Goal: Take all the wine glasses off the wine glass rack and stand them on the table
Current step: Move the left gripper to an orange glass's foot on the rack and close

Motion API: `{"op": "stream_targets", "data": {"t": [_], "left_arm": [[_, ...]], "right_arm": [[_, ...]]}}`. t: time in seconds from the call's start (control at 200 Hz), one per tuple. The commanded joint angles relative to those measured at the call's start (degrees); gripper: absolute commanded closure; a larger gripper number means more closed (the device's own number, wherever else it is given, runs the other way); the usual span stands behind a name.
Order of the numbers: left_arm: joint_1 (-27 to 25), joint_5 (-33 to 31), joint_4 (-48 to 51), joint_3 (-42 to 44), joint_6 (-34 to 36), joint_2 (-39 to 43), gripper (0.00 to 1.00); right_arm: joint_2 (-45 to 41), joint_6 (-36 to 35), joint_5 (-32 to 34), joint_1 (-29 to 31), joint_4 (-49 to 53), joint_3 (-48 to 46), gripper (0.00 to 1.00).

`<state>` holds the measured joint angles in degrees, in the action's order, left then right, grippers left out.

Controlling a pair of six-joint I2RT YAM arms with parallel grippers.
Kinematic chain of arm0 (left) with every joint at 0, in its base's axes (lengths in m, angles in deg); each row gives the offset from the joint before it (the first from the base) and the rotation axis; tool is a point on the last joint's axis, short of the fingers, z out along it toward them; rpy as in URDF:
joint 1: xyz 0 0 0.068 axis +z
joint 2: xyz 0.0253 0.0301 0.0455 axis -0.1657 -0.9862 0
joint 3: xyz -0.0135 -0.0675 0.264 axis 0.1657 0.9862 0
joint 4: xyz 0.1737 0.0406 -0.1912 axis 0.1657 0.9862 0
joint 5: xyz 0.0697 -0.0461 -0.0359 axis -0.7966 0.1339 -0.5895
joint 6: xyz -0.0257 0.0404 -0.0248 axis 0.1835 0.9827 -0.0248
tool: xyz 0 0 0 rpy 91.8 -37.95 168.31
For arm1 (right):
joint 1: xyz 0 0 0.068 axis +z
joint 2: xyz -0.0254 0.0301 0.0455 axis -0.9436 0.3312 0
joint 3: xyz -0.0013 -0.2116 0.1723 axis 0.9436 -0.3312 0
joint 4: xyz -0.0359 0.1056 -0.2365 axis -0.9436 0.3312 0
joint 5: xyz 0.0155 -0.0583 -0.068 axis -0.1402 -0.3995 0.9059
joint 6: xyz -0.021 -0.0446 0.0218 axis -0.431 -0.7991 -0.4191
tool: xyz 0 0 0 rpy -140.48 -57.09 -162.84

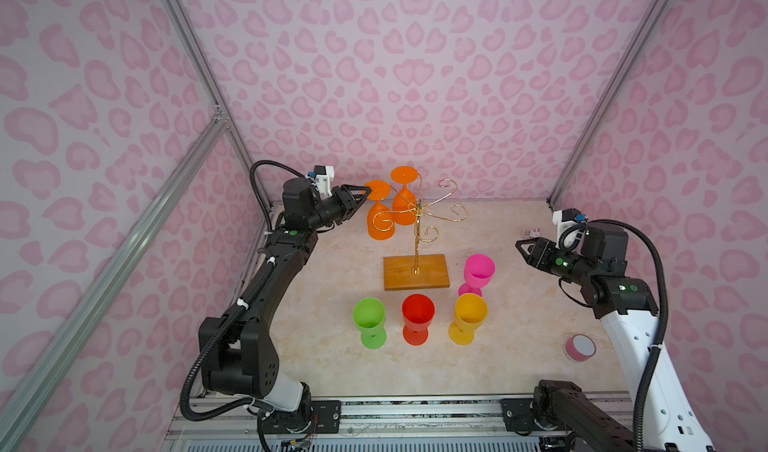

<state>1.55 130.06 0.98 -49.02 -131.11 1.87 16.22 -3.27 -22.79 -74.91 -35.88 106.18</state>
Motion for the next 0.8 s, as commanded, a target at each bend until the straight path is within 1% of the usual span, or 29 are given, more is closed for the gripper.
{"op": "stream_targets", "data": {"t": [0.0, 0.1, 0.11, 0.125, 0.305, 0.32, 0.37, 0.555, 0.66, 0.795], "left_arm": [[0.0, 0.4, -2.4, -0.9, -0.1, -0.6, 0.62], [-0.2, 0.5, -2.3, -1.1, -0.4, -1.0, 0.63], [-0.2, 0.5, -2.4, -1.1, -0.4, -1.0, 0.66], [-0.2, 0.5, -2.4, -1.2, -0.4, -1.1, 0.67], [-0.3, 0.6, -2.4, -1.2, -0.4, -1.6, 0.73], [-0.3, 0.6, -2.4, -2.7, -0.4, -1.7, 0.74], [-0.3, 0.8, -2.4, -3.0, -0.4, -1.8, 0.76], [-0.4, 0.8, -2.3, -2.9, -0.2, -1.7, 0.83], [-0.4, 1.0, -2.2, -2.9, -0.1, -1.8, 0.84], [-0.3, 1.2, -2.0, -2.9, -0.2, -2.0, 0.90]], "right_arm": [[0.0, 0.1, -0.8, -0.1, -1.9, -0.5, 0.54], [0.0, -0.1, -0.7, -0.1, -1.8, -0.6, 0.54], [0.0, -0.1, -0.7, -0.1, -1.8, -0.6, 0.54], [0.0, -0.1, -0.8, -0.1, -1.9, -0.6, 0.54], [0.0, -0.1, -0.7, -0.1, -2.0, -1.0, 0.54], [0.0, -0.1, -0.7, -0.1, -2.0, -1.0, 0.54], [0.0, 0.0, -0.7, -0.2, -2.1, -1.0, 0.54], [0.0, 0.1, -0.8, -0.1, -2.2, -1.2, 0.54], [0.0, 0.2, -0.8, -0.2, -2.4, -1.3, 0.54], [0.1, 0.4, -0.9, -0.1, -2.6, -1.5, 0.54]]}}
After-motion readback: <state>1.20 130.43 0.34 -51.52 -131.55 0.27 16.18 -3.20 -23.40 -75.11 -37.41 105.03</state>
